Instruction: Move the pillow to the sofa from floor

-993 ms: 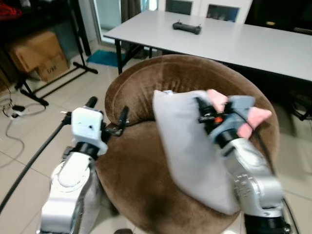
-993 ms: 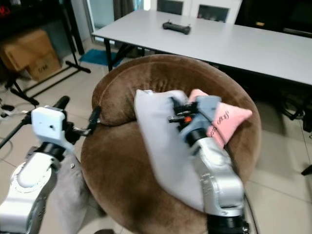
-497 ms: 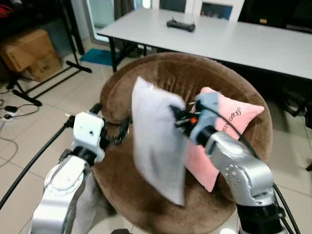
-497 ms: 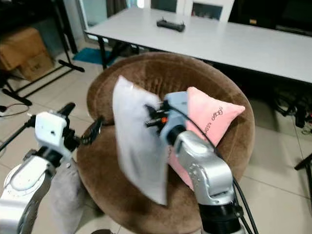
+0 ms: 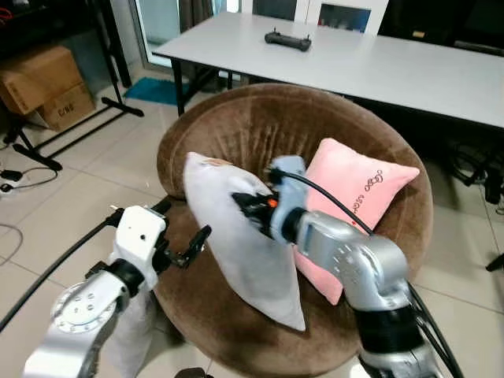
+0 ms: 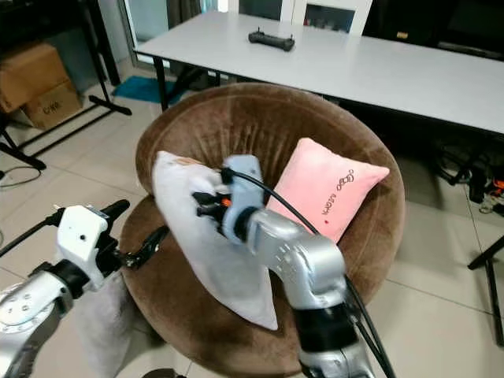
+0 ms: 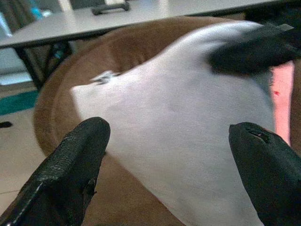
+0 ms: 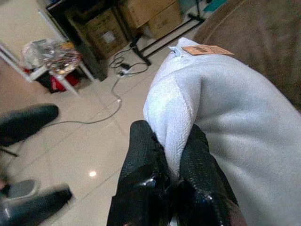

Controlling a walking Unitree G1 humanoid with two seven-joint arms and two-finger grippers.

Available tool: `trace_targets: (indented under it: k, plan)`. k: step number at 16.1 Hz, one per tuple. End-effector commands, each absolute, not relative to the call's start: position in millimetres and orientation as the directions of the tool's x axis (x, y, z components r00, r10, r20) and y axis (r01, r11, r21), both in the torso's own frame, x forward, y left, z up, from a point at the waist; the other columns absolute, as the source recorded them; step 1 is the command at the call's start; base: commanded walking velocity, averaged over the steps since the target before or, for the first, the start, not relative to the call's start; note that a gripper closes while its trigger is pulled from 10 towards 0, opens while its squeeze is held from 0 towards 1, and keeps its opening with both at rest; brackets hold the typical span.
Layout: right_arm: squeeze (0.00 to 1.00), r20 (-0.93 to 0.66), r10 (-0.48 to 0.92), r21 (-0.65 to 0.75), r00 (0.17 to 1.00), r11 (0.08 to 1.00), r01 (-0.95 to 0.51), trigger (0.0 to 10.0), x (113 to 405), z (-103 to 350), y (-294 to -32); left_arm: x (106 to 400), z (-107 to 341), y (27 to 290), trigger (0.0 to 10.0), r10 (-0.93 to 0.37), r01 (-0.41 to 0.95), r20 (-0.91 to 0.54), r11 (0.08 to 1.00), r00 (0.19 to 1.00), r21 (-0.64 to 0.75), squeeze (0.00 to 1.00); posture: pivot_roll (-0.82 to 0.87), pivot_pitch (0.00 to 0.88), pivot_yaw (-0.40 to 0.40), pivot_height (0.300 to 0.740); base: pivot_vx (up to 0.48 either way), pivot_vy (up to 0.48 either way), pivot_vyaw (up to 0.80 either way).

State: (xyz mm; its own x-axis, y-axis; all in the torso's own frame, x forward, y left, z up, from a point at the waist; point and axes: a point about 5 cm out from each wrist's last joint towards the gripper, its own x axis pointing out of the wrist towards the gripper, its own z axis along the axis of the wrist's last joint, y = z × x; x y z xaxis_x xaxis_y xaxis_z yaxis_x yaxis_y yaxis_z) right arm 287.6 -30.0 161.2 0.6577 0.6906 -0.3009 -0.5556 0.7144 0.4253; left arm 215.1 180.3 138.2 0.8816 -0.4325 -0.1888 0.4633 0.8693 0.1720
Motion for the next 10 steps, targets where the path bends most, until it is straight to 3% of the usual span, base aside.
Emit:
trace_targets:
  k: [1,4,5,6,10]
  plan:
    - [0.0,-0.257,0.699,0.447,0.668,0.699,-0.559,10.0,296,175,-29,213,143,180,10.0,-0.46,0.489,-0.189,0.857,0.867,0.16,0.0,0.09,0.0,-0.023,0.74,0.0,0.0,0.0]
    - [0.0,-0.234,0.625,0.494,0.745,0.736,-0.462,10.0,323,181,-36,209,140,179,10.0,-0.497,0.533,-0.224,0.833,0.838,0.145,0.0,0.09,0.0,-0.019,0.74,0.0,0.0,0.0]
    - [0.0,-0.235,0.466,0.497,0.853,0.812,-0.307,10.0,354,169,-61,206,136,178,10.0,-0.514,0.556,-0.252,0.82,0.82,0.136,0.0,0.1,0.0,-0.02,0.74,0.0,0.0,0.0]
    - [0.0,-0.236,0.436,0.499,0.868,0.821,-0.277,10.0,359,166,-66,206,135,178,10.0,-0.516,0.558,-0.255,0.819,0.818,0.133,0.0,0.1,0.0,-0.02,0.74,0.0,0.0,0.0]
    - [0.0,-0.392,0.122,0.444,0.912,0.893,0.071,10.0,382,135,-122,207,135,181,10.0,-0.515,0.559,-0.261,0.818,0.816,0.134,0.0,0.11,0.0,-0.025,0.74,0.0,0.0,0.0]
